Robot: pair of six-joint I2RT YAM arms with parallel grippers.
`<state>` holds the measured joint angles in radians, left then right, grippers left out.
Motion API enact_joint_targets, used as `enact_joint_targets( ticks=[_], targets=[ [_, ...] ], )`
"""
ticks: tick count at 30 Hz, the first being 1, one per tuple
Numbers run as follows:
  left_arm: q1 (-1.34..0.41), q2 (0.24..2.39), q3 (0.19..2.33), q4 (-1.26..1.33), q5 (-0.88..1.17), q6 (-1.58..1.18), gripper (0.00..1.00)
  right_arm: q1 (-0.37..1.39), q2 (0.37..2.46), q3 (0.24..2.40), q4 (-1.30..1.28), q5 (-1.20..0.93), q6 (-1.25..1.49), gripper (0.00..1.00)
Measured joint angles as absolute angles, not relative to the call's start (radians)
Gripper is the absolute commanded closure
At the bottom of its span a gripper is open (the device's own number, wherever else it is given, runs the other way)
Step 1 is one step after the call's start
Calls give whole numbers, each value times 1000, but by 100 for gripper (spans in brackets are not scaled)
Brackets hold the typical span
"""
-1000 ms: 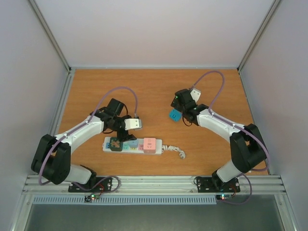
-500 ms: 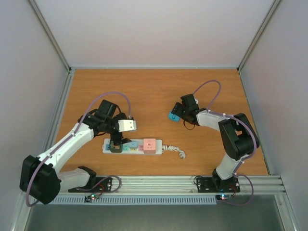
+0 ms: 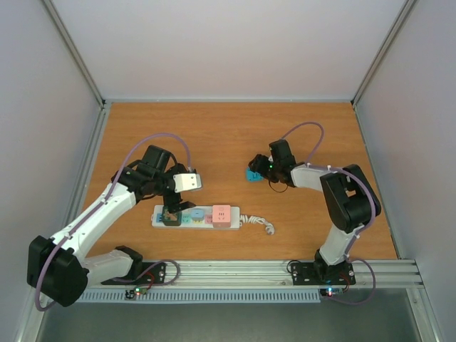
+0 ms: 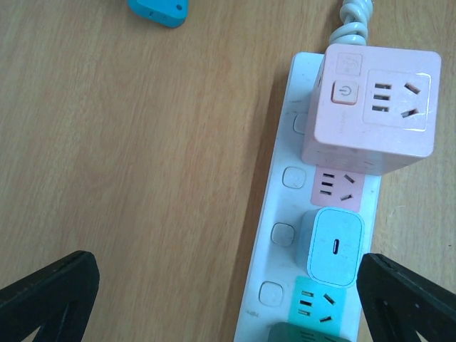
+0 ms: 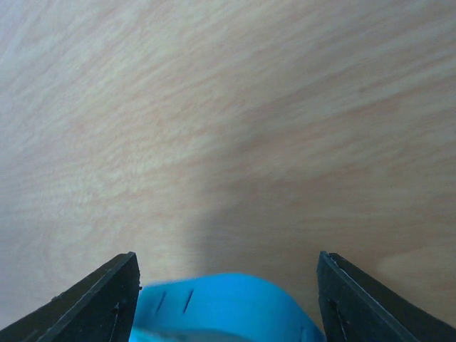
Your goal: Insert the plug
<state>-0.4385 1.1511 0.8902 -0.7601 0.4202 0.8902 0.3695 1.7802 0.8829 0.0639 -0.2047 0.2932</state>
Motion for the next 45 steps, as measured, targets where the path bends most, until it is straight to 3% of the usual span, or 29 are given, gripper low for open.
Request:
enact_joint_targets(
  ticks=[7, 15, 21, 29, 33, 38, 45],
  targets=[
    [-439, 1151, 890, -759, 422, 886, 0, 382, 1675, 756, 97, -267, 311, 25],
    [-439, 1152, 890, -760, 422, 886, 0, 506, 1605, 734, 76, -218, 318, 28],
    [-439, 1151, 890, -760, 420, 887, 0, 534, 1588, 749, 17, -146, 321, 21],
    [-439, 1150, 890, -760, 419, 891, 0, 527, 1641, 813, -39, -86, 286, 20],
    [-439, 1142, 888, -760, 418, 895, 0, 510, 1660, 831, -34, -101, 275, 12],
    [-439, 1137, 883, -760, 416, 898, 0, 505, 1705, 862, -36, -156, 276, 11],
    [-439, 1136, 872, -760, 414, 903, 0, 601, 1735, 905, -78, -42, 315, 1]
  ],
)
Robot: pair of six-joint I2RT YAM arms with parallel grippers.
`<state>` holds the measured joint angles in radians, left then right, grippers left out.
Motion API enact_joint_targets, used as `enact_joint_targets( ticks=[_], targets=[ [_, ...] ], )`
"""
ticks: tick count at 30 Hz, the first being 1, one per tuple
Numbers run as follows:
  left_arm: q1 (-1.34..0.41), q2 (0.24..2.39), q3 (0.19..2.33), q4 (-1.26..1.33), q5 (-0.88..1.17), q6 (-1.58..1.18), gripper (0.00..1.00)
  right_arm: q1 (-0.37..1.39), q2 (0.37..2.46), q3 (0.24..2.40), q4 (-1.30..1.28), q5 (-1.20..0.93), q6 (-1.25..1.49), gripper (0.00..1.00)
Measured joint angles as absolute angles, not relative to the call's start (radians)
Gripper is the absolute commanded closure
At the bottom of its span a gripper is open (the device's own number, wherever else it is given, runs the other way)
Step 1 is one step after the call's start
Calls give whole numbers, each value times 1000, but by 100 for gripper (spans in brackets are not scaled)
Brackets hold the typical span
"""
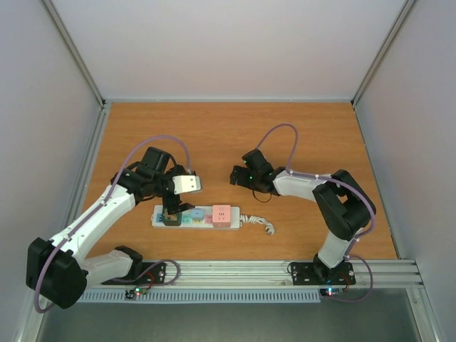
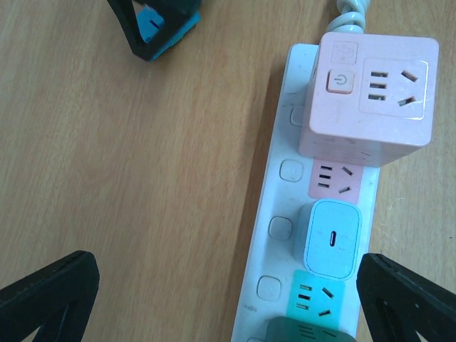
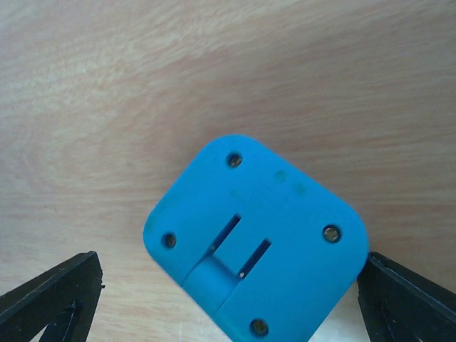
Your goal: Insert the plug
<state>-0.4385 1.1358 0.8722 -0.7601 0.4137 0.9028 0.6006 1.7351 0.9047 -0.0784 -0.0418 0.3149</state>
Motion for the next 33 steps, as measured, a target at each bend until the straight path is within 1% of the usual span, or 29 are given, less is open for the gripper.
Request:
enact_joint_targets(
  ticks=[5, 9, 12, 15, 19, 23, 29, 33],
  targets=[
    [-439, 1136, 871, -760, 413, 909, 0, 683, 1769, 955, -149, 113, 337, 1],
    [-438, 1129, 867, -760, 413, 914, 0, 722, 1839, 1045, -226, 241, 347, 1],
    [-438, 1118, 865, -760, 411, 917, 0, 742, 1879, 1093, -272, 306, 357, 5],
    [-438, 1112, 865, -760, 411, 920, 0, 756, 1908, 1126, -307, 350, 363, 11],
    [-438, 1112, 865, -760, 411, 923, 0, 763, 1920, 1139, -331, 378, 364, 22],
    [-438, 1112, 864, -759, 411, 924, 0, 763, 1920, 1140, -340, 382, 366, 37],
    [-438, 1112, 862, -752, 411, 923, 0, 763, 1900, 1139, -353, 357, 364, 38],
    [-438, 1118, 862, -720, 411, 903, 0, 763, 1823, 1133, -351, 307, 364, 38]
  ],
)
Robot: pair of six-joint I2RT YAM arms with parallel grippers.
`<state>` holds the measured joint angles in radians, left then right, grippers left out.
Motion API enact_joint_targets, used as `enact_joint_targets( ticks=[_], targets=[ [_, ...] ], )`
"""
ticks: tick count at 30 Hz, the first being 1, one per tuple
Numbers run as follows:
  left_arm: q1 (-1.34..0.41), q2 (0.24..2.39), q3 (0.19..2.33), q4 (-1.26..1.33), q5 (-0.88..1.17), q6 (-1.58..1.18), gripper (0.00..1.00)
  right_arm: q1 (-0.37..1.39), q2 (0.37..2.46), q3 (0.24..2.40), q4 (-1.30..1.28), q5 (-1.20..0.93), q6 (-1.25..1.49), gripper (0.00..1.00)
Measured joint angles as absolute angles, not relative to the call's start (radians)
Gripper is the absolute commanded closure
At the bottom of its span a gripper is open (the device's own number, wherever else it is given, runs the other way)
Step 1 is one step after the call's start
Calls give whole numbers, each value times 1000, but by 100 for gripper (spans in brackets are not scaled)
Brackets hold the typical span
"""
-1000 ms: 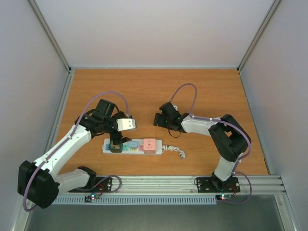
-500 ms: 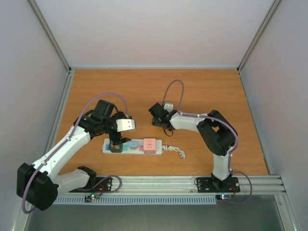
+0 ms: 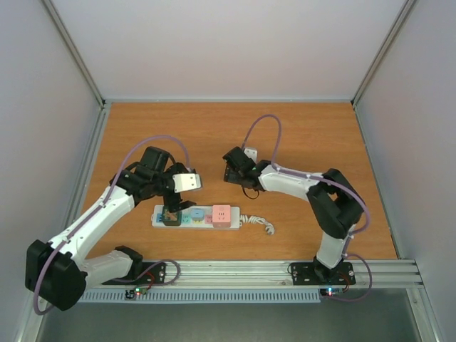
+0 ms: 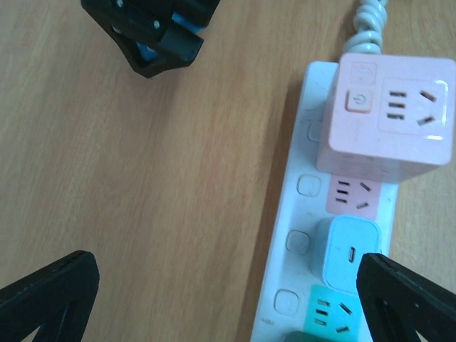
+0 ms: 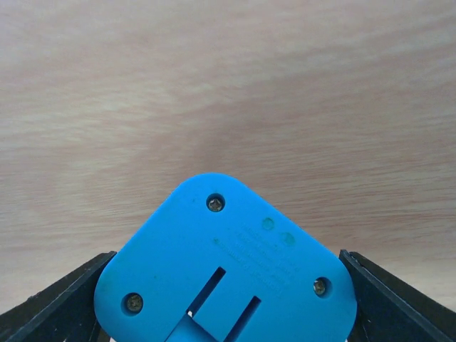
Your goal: Insert the plug
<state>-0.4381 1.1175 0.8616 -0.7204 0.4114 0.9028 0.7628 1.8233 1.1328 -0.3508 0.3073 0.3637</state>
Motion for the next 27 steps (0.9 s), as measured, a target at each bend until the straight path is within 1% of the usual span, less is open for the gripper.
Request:
enact_joint_targets(
  ticks=[6, 9, 12, 15, 18, 22, 25, 27],
  targets=[
    [-433, 1141, 861, -592, 422, 801, 0, 763, 1627, 1119, -298, 171, 358, 37],
    [-419, 1140, 859, -515, 448, 732, 0, 763, 1518, 1090, -251, 82, 355, 35],
    [-372, 1139, 856, -467, 529, 672, 0, 763, 1411, 1034, -189, -9, 337, 34],
    [-296, 1139, 856, -454, 655, 631, 0, 774, 1322, 964, -127, -41, 297, 34],
    [-181, 1154, 885, -482, 835, 580, 3, 823, 1261, 902, -62, 0, 227, 35],
    [-38, 1242, 1032, -567, 1074, 494, 7, 938, 1225, 833, 55, 114, 90, 39],
    [-13, 1293, 1109, -640, 1171, 461, 9, 1003, 1224, 796, 138, 215, -28, 40],
    [-13, 1316, 1140, -708, 1213, 456, 11, 1086, 1236, 787, 204, 321, -139, 40]
  ],
)
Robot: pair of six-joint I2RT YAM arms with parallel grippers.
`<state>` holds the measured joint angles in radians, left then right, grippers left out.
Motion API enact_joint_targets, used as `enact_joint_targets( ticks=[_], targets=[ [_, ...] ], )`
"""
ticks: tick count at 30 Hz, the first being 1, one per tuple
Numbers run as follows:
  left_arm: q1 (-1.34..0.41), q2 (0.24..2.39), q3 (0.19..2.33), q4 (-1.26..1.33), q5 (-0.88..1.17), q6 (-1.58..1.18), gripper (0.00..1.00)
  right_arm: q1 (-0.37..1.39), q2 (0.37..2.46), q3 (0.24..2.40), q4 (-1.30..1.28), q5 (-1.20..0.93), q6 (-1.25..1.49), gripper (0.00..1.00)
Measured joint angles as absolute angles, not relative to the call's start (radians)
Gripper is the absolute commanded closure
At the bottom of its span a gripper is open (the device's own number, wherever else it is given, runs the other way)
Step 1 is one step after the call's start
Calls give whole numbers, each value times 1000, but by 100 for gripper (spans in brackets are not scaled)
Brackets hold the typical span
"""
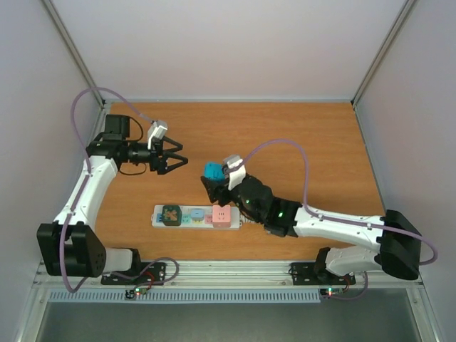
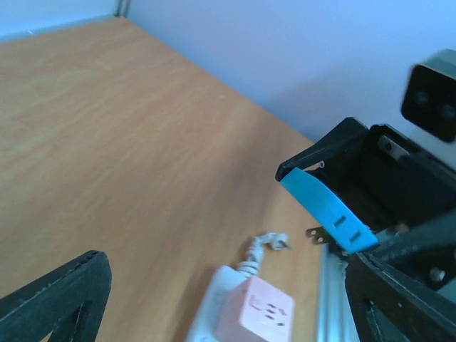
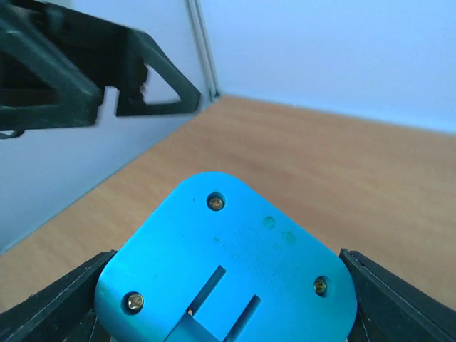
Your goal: Insert the plug
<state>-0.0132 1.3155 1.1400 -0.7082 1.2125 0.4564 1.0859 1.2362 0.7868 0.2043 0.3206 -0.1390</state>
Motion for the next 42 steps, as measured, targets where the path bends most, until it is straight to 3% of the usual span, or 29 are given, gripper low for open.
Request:
enact_joint_targets(
  ticks=[8, 13, 17, 24, 32, 39, 42],
  targets=[
    [-14, 1361, 1247, -1081, 1268, 625, 22, 1277, 1482, 772, 748, 728, -767, 43],
    [-14, 1362, 1263, -1279, 1266, 802, 31, 1304, 1660, 759, 1185, 843, -1182, 43],
    [-14, 1362, 1258, -1364, 1260, 908, 30, 1308, 1759, 782, 1304, 885, -1403, 43],
    [-18, 1323, 1239, -1393, 1261, 985, 32, 1330, 1774, 828, 1289, 890, -1436, 44],
    [-38, 1253, 1154, -1170, 1257, 773, 44, 1358, 1765, 884, 1271, 884, -1386, 45],
    [-60, 1242, 1153, -1090, 1257, 686, 62, 1361, 1778, 925, 1249, 882, -1362, 46],
    [-62, 1242, 1153, -1074, 1254, 672, 82, 1364, 1789, 934, 1240, 881, -1357, 46]
  ],
)
